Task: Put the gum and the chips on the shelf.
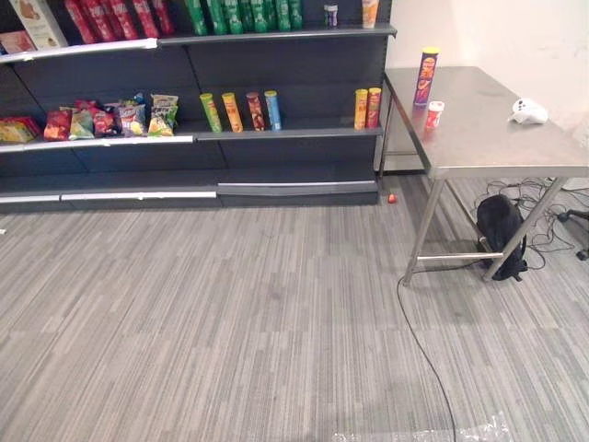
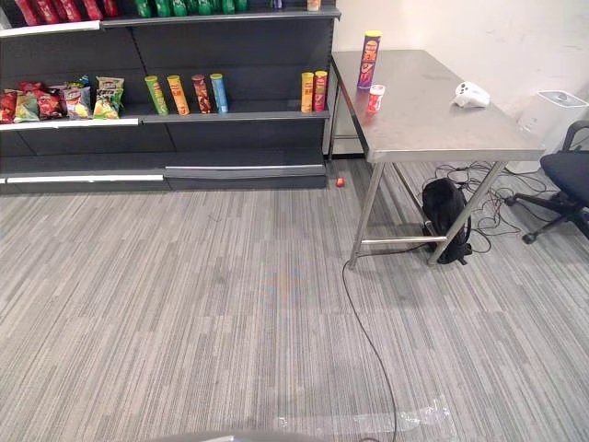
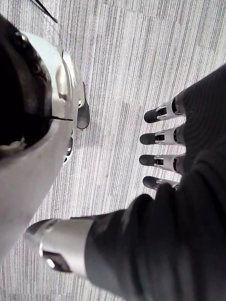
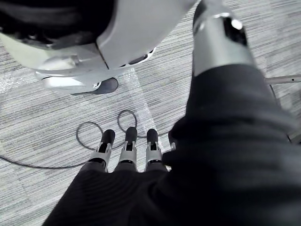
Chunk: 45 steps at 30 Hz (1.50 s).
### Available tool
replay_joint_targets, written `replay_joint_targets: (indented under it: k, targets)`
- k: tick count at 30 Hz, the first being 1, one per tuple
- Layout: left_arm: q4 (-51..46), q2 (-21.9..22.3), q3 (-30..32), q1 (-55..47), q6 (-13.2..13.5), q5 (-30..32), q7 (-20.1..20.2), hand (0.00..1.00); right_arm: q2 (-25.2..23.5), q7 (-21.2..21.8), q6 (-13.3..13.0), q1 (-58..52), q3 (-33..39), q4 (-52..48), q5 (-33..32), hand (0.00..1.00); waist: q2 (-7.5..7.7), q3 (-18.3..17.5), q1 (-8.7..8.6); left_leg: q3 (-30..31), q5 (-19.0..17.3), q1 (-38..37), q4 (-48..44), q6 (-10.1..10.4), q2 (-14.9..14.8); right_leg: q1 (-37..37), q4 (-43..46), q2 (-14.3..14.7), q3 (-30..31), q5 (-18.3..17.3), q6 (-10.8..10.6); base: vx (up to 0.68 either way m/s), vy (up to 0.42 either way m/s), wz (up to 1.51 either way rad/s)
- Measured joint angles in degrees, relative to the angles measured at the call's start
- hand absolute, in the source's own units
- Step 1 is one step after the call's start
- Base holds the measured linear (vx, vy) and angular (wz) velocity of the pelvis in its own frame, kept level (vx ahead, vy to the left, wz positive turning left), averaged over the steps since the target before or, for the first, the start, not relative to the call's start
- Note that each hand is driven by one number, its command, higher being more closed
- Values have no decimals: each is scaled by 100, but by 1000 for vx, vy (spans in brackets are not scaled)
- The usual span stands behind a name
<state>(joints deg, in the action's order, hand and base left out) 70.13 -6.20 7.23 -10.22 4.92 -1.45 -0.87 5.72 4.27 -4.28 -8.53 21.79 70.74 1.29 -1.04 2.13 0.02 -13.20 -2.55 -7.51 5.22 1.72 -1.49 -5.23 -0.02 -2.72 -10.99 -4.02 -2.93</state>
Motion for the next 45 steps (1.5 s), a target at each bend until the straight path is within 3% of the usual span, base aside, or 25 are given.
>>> replay_joint_targets:
  k: [8,20,31,35,38,40,41,42,43,45]
  targets:
    - [36,0,-1,14,8,-28,0,0,-1,7,1,38,19,-1,71,0,9,42,5,-57,-16,-52,56,22,-1,-13,-46,1,21,-8,-10,-29,-15,-3]
    - [119,-15,154,13,117,-77,91,0,-101,222,-13,23,360,210,-1029,0,85,86,0,-52,-30,22,60,38,-21,-19,-182,37,-21,0,-9,14,-15,1]
    - [153,-46,50,73,162,-76,85,0,-106,133,-162,99,258,198,-1011,0,90,181,-13,-91,-41,38,59,57,-43,-10,-202,59,-15,0,-9,3,-18,-1]
    - [137,-81,-149,244,199,-78,-31,0,6,37,-222,351,-8,133,-995,0,12,340,-65,-60,40,250,24,106,-75,341,222,38,-87,-107,30,-42,-24,3]
    - [32,-136,-196,444,201,-81,-101,0,-31,-2,-229,619,-79,-24,-944,0,79,724,-135,-37,131,367,18,156,-94,674,679,-5,-143,-298,103,-44,-43,9]
    - [-27,-154,-146,453,202,-101,-111,0,-34,-5,-237,630,-179,-44,-880,0,136,781,-128,-25,-191,683,-682,273,-172,729,803,-51,-176,-498,161,-43,-92,17]
    - [-79,-150,-98,428,212,-249,-111,0,-22,-4,-241,613,-271,-43,-878,0,147,805,-115,-78,-461,1076,-1604,315,-302,683,830,-59,-241,-596,227,-21,-114,30]
    - [-154,-148,-7,424,241,-407,-107,0,-14,0,-252,584,-367,-42,-887,0,189,832,-121,-158,-519,1561,-2715,343,-451,566,812,-85,-320,-628,246,-16,-121,30]
    - [-227,-134,-2,411,243,-485,-106,0,15,6,-269,563,-435,-42,-897,0,176,847,-106,-186,-499,1761,-3257,342,-553,488,802,-80,-345,-640,258,29,-105,20]
    - [-307,-12,220,375,254,-531,-104,0,115,9,-366,468,-485,-53,-899,0,29,920,14,-160,-313,2186,-4639,318,-917,97,727,52,-349,-664,262,100,-32,0]
